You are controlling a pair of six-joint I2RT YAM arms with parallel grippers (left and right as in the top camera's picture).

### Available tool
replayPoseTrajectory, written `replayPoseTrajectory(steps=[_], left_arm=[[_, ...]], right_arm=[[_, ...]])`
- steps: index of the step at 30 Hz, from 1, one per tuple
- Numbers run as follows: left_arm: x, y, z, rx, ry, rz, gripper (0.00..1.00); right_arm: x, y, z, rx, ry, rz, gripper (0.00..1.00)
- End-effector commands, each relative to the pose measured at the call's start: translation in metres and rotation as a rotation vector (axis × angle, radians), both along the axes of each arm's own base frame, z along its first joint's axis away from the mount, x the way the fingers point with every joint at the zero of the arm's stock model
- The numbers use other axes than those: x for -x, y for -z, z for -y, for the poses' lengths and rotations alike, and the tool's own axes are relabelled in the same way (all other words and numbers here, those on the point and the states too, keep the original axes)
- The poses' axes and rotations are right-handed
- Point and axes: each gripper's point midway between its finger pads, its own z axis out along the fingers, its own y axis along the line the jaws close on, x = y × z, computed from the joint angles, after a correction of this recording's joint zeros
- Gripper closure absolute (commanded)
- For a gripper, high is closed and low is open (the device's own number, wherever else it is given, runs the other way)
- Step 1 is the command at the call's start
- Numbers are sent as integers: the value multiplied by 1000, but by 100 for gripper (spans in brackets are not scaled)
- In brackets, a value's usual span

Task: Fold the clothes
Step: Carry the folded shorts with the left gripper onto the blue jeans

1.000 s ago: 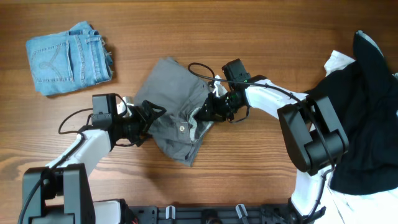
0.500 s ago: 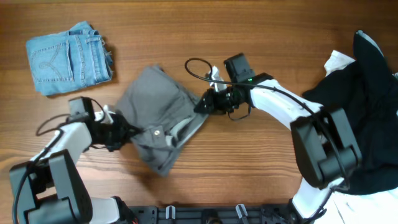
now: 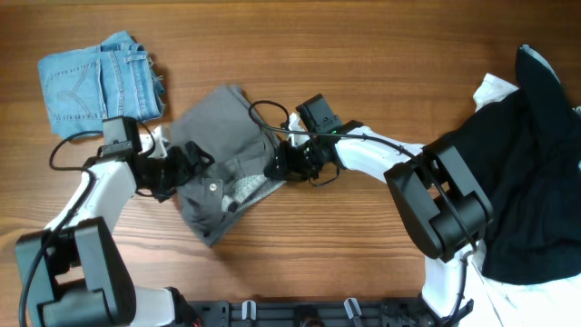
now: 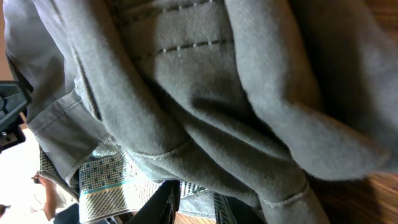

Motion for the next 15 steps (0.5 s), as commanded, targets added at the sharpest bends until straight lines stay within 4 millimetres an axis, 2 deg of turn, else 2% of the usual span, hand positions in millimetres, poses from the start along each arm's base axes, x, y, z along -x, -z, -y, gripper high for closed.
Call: replayPoseTrajectory(steps=[1,2,3,4,6,7,9,10,11,13,15], left_arm=[[0,28,20,15,38,-36,16],[0,33,24,15,51,-42,32],[1,38,28,17,65,-55,84],[4,39,30,17,74,-66,96],[6,26,25,5,112,-64,96],[4,12,18,-17,120,-71,96],[-9,-35,1,-85,154,-36,96],[-18,-61,-3,-100,165,3,96],[-37,-100,-8,-120,161,84,96],[-74,-176,-13,-147,152,285,96],[-105,-238,-20,-197,131,471,96]], right_arm=[[1,20,6,50,45,-53,77],[1,20,6,50,44,-52,77],[2,18,5,38,39,-59,79],[8,9,-1,-15,16,-88,84],[11,-13,-5,-68,-19,-68,84],[9,-30,-5,-88,-41,-17,84],[5,-66,-1,-111,-67,100,84],[1,-78,2,-108,-63,147,84],[-5,-96,6,-104,-47,209,83],[-15,-118,12,-86,-9,304,82],[-19,-129,16,-76,8,346,81]])
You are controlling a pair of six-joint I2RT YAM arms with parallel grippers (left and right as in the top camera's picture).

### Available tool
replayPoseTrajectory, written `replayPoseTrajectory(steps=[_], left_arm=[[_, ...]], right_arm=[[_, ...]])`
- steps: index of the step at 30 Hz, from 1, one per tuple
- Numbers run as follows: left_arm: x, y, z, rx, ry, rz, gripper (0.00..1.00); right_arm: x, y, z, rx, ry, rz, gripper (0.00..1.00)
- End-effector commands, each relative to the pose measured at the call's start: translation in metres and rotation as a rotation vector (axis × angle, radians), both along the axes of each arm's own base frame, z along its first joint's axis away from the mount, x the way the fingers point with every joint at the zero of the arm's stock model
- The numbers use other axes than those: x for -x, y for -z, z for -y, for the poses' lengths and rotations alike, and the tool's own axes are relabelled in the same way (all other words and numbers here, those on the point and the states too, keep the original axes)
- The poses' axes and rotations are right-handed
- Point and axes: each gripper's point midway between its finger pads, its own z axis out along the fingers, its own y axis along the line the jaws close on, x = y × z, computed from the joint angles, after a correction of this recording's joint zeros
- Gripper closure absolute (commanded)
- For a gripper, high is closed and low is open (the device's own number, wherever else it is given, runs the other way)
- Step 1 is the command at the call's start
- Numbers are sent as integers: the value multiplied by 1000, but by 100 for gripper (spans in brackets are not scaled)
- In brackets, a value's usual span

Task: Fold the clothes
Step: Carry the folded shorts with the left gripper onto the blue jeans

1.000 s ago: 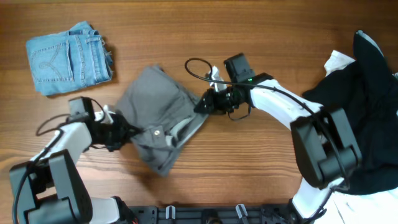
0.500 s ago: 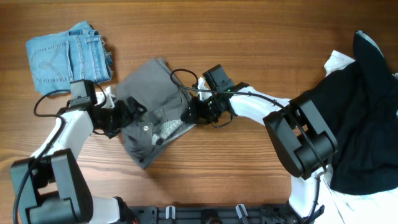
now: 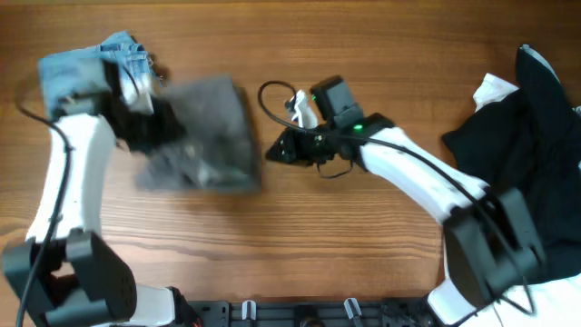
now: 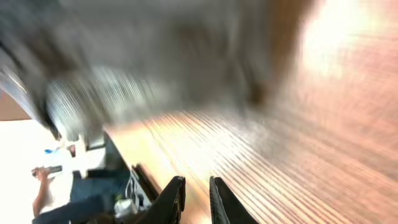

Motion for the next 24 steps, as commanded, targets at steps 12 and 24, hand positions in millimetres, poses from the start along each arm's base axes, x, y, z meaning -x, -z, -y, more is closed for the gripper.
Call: replayPoseTrajectory(steps=[12,24], left_arm=[[-194,-108,-108,165,-424,642,96],[-245,-104,-33,360,-361,747,96]], right_arm=[[1,-3,16,82,23,45,81],[9,2,20,107,22,-1,80]])
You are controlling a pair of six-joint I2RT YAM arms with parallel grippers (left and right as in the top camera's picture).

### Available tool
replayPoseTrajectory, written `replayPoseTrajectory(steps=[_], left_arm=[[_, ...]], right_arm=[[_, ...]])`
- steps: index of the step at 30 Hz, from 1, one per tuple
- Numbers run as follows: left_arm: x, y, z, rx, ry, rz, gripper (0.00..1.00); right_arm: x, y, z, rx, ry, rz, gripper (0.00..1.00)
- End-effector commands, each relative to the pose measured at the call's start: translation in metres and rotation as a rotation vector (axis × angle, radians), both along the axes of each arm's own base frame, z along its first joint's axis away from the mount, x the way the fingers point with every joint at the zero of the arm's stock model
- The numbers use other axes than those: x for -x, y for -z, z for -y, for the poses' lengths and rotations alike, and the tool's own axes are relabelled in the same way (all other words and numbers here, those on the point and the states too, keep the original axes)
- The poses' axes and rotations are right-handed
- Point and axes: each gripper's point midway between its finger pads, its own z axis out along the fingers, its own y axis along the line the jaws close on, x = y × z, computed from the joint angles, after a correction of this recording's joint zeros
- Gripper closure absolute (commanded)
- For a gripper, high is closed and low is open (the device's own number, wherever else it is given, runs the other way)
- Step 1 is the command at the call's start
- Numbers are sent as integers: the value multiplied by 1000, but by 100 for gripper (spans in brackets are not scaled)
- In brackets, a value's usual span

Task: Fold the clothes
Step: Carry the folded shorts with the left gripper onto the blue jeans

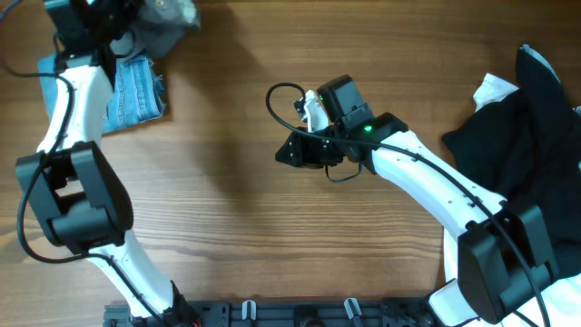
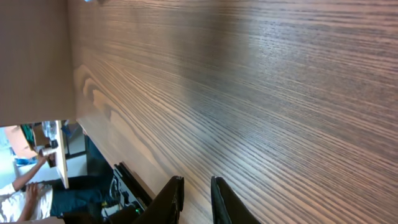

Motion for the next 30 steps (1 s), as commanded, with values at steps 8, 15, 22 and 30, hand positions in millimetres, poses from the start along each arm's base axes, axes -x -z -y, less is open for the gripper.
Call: replayPoseTrajectory(steps=[8,15,22,30], left_arm=[[-18,-6,53,-47,128,130,96],[-28,39,56,-72,129,74,96],[-26,53,80,-98,164,30,96],[-30,34,44,-11,96,76,96]], right_arm=[[9,8,9,53,-4,-35,81],[7,11,13,79,10,-31,80],[10,14,15,94,11,-47,80],[9,17,19,123,23,-40,79]])
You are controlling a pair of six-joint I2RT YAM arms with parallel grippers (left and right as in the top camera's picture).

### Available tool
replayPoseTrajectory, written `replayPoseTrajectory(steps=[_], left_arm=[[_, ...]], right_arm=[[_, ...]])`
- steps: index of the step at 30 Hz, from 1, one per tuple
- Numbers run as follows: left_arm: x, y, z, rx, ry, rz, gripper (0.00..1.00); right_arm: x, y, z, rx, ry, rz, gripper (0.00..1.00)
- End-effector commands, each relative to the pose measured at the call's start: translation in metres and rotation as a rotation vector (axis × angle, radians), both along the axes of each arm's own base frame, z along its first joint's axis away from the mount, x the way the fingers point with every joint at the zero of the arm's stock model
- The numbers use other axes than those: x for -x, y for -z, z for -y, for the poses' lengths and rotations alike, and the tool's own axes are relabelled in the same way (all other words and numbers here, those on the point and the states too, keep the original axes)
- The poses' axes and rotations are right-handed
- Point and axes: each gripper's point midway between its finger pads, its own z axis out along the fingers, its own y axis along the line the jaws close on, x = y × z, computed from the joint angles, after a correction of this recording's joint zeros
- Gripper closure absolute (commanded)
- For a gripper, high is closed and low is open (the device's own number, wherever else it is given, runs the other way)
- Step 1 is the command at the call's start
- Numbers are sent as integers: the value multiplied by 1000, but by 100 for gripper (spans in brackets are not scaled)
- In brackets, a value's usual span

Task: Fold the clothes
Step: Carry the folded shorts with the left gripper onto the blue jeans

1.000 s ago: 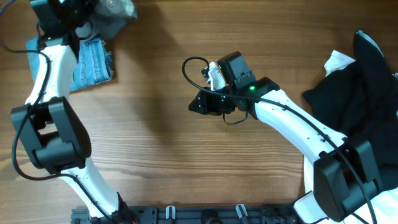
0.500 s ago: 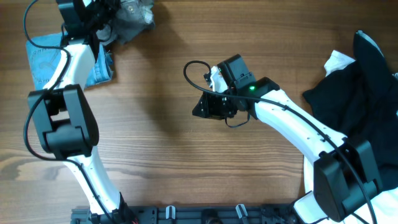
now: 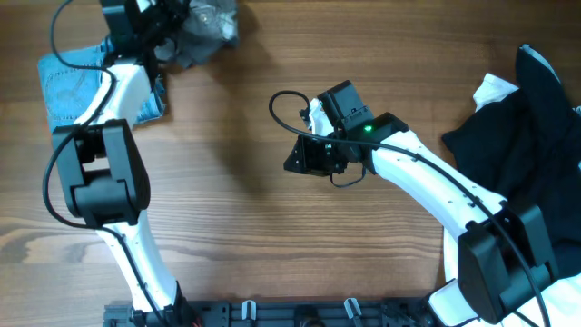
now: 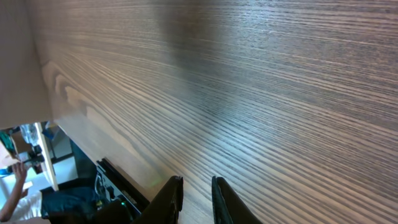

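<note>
A bunched grey garment [image 3: 211, 25] hangs at the table's far edge, just right of the folded blue jeans [image 3: 86, 84]. My left gripper [image 3: 179, 22] is at the garment's left side and appears shut on it; cloth hides the fingers. My right gripper [image 3: 295, 162] hovers over bare wood mid-table. In the right wrist view its fingertips [image 4: 169, 194] stand a narrow gap apart with nothing between them, so the right gripper [image 4: 196, 198] is open.
A pile of black and white clothes [image 3: 531, 145] lies at the right edge, beside my right arm's base. The wooden table [image 3: 272, 245] has its front rail along the bottom of the overhead view.
The grey garment in my left gripper has shifted right along the far edge, from above the jeans to just past them. My right gripper has moved slightly nearer the front.
Both grippers were at the grey garment spread mid-table. Then the left arm had it further left while the right gripper stood clear of it. Later the left gripper held it bunched at the far left above the jeans, and now just right of them.
</note>
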Motion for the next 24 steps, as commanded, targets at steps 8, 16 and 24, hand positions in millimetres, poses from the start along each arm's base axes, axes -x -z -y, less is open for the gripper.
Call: replayPoseTrajectory(steps=[8,16,24], left_arm=[[4,-4,63,-84,124,35,96],[9,14,-28,-108,34,-39,96],[54,4,-128,-119,25,-91,96]], right_arm=[[-4,1,3,24,-2,31,79],[3,4,7,43,-17,10,79],[0,5,8,48,-15,20,79]])
